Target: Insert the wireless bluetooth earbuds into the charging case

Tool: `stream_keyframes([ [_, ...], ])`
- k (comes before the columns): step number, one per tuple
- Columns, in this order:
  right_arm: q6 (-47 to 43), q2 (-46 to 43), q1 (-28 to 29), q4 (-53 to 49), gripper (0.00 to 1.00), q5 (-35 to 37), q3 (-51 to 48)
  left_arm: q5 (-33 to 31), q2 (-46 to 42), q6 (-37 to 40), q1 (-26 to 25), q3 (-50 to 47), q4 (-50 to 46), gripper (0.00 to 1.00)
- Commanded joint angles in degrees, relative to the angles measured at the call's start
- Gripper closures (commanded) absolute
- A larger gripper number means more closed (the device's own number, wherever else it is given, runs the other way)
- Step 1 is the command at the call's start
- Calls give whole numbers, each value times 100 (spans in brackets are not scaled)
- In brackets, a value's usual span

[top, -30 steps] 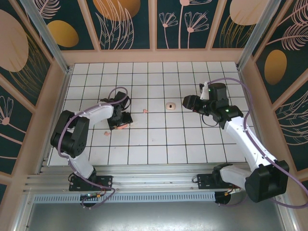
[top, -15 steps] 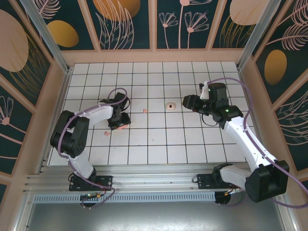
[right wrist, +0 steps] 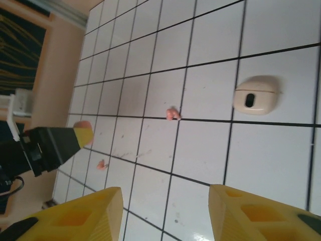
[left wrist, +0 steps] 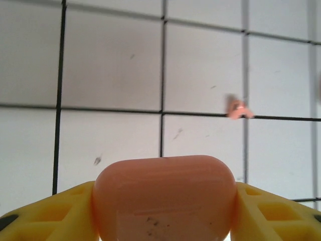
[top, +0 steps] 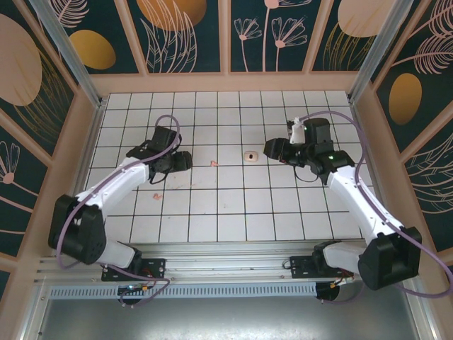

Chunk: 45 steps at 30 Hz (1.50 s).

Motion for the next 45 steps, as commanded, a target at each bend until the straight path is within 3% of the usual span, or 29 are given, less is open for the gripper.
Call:
stream_keyframes([
  [1,-339,286,24,0,51,-893,327,545,-496,1465,7,-201,699,56],
  [5,-720,676,-61,-506,51,-1039,717,902,-872,2404,7,-562,1343,60],
  [11,-488,1379,-28,-269,54,-2131,1297,1752,-1175,3169,4,-891,2208,63],
  [21,-131,1897,586,-98,56,-2149,2125,2774,-1621,4728,2,-1304,2551,65],
  [28,108,2109,1210,11,55,-1905,2333,3079,-1935,5193,-11,-1539,2775,64],
  [45,207,2711,2191,-139,50,-1168,2967,3053,-2072,5120,-113,-1603,2833,65],
])
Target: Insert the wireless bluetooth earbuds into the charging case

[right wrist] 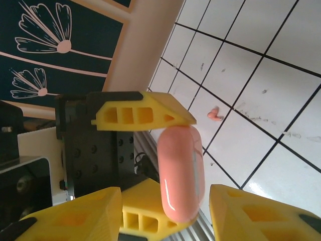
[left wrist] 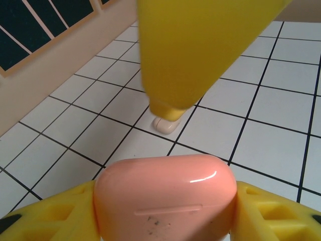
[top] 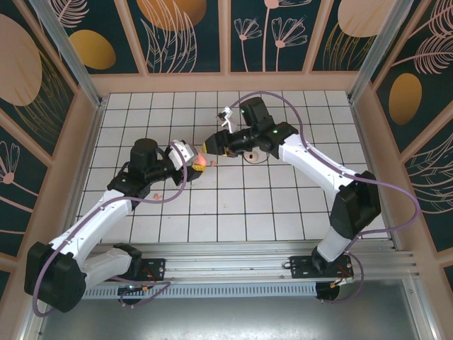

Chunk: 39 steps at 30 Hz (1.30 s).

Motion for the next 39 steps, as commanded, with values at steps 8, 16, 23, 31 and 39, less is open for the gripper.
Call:
stream_keyframes([
  [8,-298,383,254,-478,51,579,592,175,-198,34,-51,-10,255,65],
  [16,-406,506,342,-555,52,473,635,68,-227,-28,-51,4,234,65],
  [23,-470,509,395,-567,56,412,614,26,-221,-129,-51,60,247,64],
  [31,-505,458,419,-565,64,403,553,42,-189,-190,-51,126,229,64],
  [39,-601,412,446,-585,75,459,535,47,-159,-219,-51,197,230,60],
])
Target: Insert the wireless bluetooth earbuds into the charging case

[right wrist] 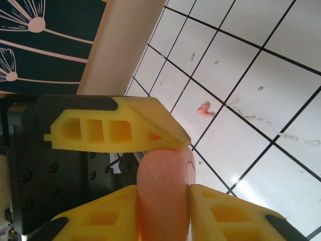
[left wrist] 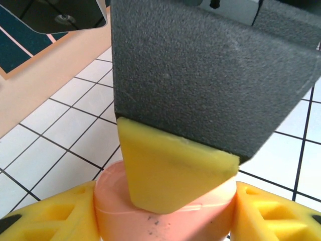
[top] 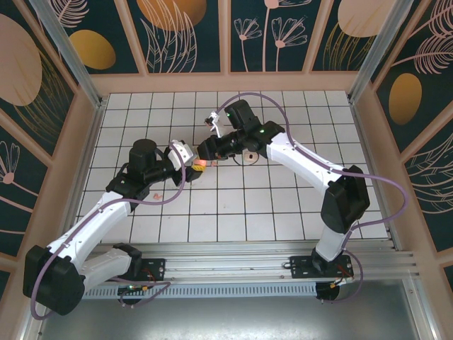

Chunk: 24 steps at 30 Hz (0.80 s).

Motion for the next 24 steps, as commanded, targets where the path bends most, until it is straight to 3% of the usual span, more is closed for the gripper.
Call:
stream_keyframes([
  [1,-150,-66,54,-131,75,86,81,56,-30,-91,-13,208,258,56],
  [6,-341,-337,50,-10,79,353,-74,119,-27,-101,-24,272,173,34],
  [24,-837,-1650,-322,1438,80,613,-1727,493,-187,-400,-19,142,-213,31],
])
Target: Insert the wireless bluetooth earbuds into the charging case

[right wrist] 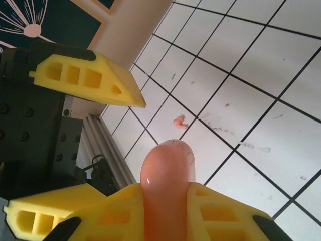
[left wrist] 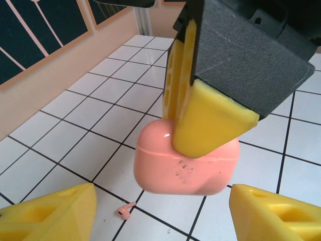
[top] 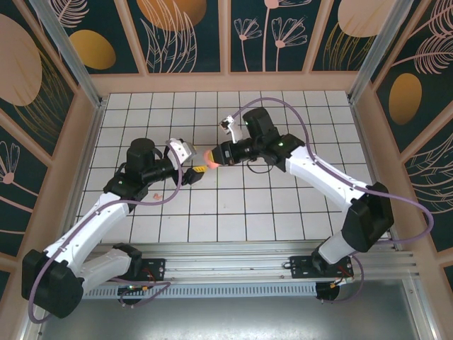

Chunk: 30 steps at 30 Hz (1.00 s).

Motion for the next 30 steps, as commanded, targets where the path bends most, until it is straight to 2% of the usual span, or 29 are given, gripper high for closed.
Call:
stream_keyframes([
  [1,-393,-390,-135,620,80,20,-300,221,-22,-99,17,33,-195,31],
  [7,-977,-797,-447,1147,80,-413,-909,716,233,227,21,159,-285,38],
  [14,-2212,-1154,-613,954,77,-939,-1068,1335,563,832,9,361,-402,44],
  [20,-3386,-1088,-489,-189,75,-964,-600,1613,705,1173,8,543,-571,46],
  [23,-3862,-1022,-383,-748,75,-733,-389,1840,684,1435,8,554,-582,43],
  [30,-4667,-818,68,-1509,75,-360,66,2219,843,1789,-9,764,-806,44],
])
